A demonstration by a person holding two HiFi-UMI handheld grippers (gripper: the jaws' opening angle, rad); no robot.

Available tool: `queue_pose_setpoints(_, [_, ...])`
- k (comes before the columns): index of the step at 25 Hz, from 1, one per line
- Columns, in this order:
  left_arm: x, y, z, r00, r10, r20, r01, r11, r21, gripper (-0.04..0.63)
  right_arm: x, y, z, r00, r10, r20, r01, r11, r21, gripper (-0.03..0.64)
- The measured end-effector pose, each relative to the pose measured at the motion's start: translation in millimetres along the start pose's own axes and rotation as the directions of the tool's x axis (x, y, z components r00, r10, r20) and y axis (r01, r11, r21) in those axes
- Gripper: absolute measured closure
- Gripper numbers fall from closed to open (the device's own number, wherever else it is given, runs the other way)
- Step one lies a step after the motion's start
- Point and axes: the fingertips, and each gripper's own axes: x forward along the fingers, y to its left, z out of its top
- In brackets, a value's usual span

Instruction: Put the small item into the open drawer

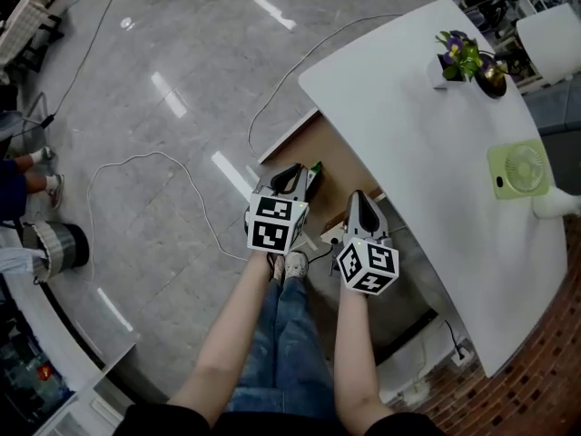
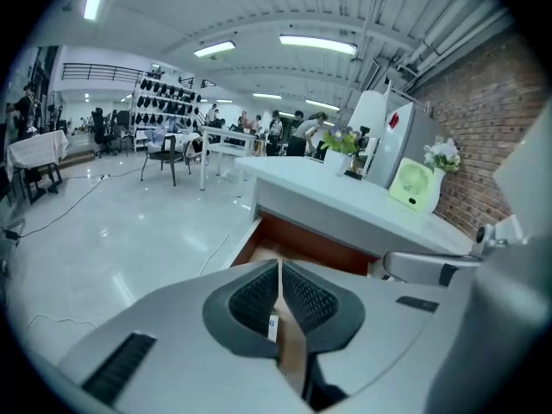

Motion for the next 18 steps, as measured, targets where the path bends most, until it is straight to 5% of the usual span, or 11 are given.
queue_pose_setpoints(8, [-111.8, -20.6, 90.5, 0.983, -0.003, 0.182, -0.009, 0.998, 0.064, 0.574, -73.8, 35.8, 91.0, 0.992, 0.021, 0.125, -0.015, 0.999, -0.045, 0.615])
queue_pose_setpoints(18, [-223.9, -57.8, 201.9, 0.913, -0.072, 0.402, 0.008, 0.987, 0.159, 0.574, -163.3, 72.7, 220.4, 0.935, 0.065, 0.349, -0.012, 0.988, -0.151, 0.615])
